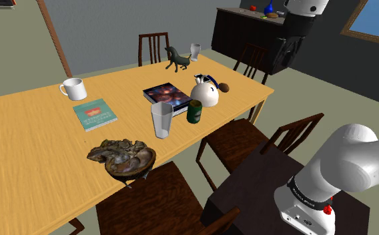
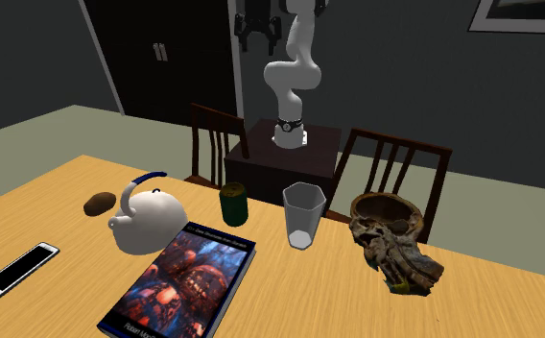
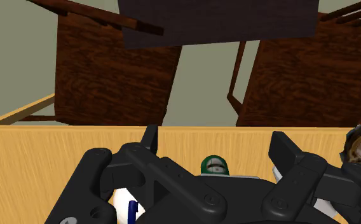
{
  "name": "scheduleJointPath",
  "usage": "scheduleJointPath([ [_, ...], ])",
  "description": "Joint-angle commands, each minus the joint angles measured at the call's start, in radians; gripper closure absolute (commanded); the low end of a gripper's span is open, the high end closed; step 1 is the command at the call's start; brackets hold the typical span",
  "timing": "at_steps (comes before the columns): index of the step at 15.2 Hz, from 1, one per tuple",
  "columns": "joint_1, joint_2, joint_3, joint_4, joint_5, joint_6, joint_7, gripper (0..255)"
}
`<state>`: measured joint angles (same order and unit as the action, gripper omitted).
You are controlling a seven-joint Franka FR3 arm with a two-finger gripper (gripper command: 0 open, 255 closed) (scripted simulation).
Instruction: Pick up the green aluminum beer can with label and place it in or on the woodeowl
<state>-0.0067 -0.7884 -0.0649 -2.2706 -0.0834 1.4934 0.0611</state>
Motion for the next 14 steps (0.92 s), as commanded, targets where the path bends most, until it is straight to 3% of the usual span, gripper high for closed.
scheduleJointPath([
  [1, 0.000, 0.000, 0.000, 0.000, 0.000, 0.000, 0.000, 0],
  [14, 0.025, 0.340, -0.012, -0.081, 0.023, 0.417, 0.015, 0],
])
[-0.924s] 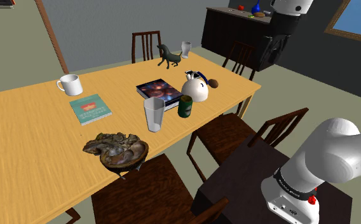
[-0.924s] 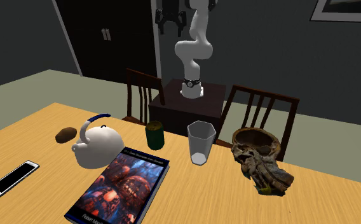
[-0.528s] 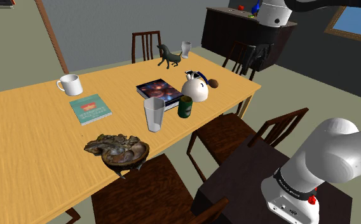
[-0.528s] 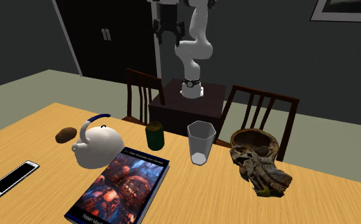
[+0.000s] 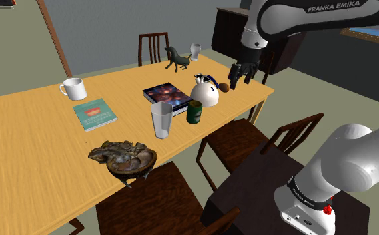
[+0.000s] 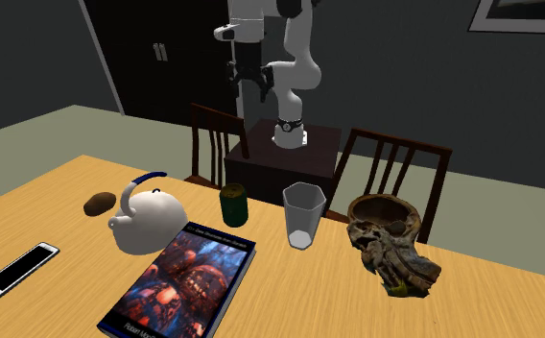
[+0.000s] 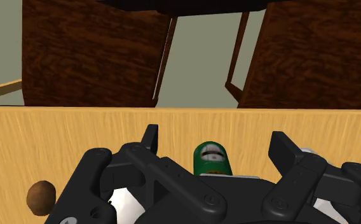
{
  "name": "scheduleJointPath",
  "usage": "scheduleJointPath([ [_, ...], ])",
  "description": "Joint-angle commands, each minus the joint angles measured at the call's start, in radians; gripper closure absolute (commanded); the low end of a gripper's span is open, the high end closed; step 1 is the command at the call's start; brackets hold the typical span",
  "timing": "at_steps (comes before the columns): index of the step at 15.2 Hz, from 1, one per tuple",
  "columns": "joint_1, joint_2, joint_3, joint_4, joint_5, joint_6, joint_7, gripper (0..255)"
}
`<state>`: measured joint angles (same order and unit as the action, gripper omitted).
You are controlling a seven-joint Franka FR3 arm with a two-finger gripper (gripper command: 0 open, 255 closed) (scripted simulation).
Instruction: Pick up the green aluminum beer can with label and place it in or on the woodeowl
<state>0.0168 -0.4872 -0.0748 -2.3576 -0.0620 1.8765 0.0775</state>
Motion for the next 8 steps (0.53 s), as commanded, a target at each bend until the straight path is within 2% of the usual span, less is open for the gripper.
scheduleJointPath([
  [1, 0.004, 0.071, -0.003, 0.009, 0.005, 0.063, -0.001, 0],
  [8, 0.018, 0.319, -0.007, 0.073, 0.029, 0.245, -0.007, 0],
])
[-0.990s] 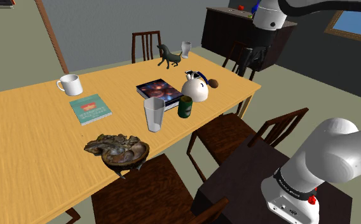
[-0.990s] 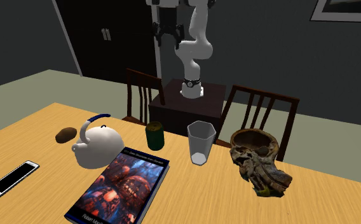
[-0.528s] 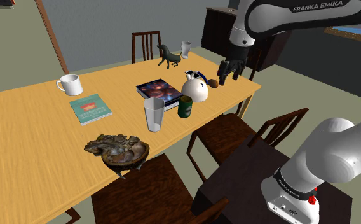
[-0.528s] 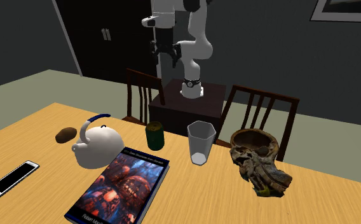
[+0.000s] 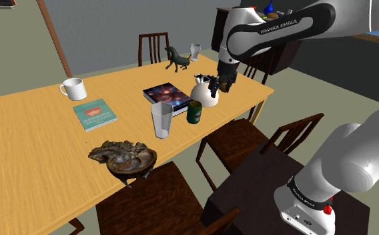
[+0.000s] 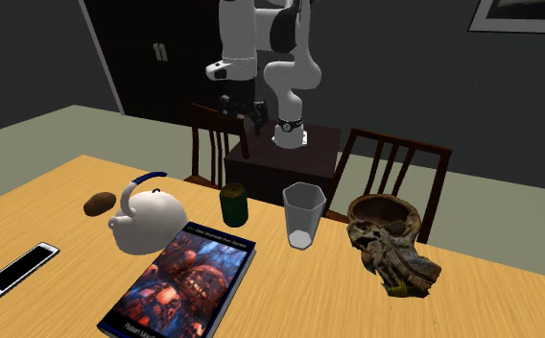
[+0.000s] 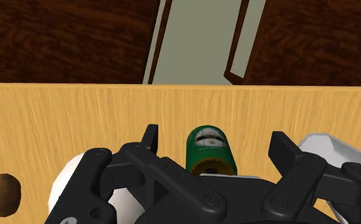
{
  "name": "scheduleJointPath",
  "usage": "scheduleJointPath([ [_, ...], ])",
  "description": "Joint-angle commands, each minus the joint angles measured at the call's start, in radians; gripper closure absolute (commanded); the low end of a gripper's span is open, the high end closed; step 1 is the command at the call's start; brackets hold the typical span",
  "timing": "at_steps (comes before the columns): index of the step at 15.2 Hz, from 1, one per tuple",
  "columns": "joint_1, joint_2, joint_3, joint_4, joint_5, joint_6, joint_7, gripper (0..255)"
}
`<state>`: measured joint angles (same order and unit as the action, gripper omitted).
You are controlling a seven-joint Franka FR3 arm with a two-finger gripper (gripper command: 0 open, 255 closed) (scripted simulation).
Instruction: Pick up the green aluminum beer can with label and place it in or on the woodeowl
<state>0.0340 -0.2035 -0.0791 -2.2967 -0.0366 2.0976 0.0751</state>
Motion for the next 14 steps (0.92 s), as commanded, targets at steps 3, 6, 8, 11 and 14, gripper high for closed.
scheduleJointPath([
  [3, 0.005, 0.148, -0.002, 0.060, 0.017, 0.088, -0.009, 0],
  [6, 0.008, 0.261, 0.001, 0.119, 0.032, 0.141, -0.015, 0],
  [8, 0.009, 0.338, 0.003, 0.165, 0.042, 0.171, -0.019, 0],
  [11, 0.009, 0.445, 0.009, 0.238, 0.055, 0.204, -0.024, 0],
  [14, 0.008, 0.469, 0.010, 0.227, 0.058, 0.239, -0.026, 0],
])
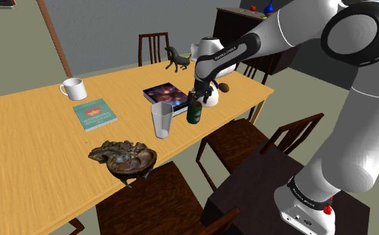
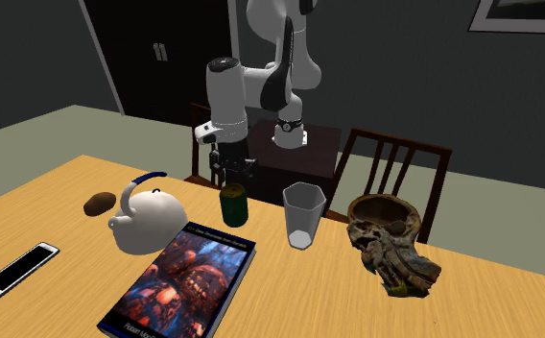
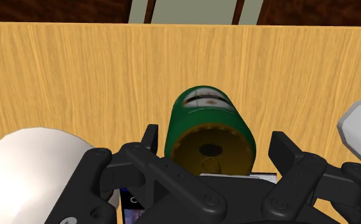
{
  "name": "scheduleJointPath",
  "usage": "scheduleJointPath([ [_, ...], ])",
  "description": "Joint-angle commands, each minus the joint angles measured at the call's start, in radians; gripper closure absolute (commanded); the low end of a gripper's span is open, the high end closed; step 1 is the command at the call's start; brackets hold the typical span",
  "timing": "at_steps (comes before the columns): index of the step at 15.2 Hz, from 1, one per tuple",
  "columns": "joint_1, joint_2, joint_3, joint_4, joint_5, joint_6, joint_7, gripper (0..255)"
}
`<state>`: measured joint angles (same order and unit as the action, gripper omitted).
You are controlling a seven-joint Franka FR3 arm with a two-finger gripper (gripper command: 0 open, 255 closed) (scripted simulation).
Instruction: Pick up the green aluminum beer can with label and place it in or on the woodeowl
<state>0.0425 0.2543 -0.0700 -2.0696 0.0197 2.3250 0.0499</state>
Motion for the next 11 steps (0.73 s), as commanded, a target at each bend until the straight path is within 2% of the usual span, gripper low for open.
scheduleJointPath([
  [1, -0.001, 0.020, 0.001, -0.003, 0.002, 0.024, -0.001, 0],
  [5, -0.002, 0.052, 0.002, -0.012, 0.006, 0.065, -0.004, 0],
  [11, -0.002, 0.052, 0.002, -0.012, 0.006, 0.065, -0.004, 0],
])
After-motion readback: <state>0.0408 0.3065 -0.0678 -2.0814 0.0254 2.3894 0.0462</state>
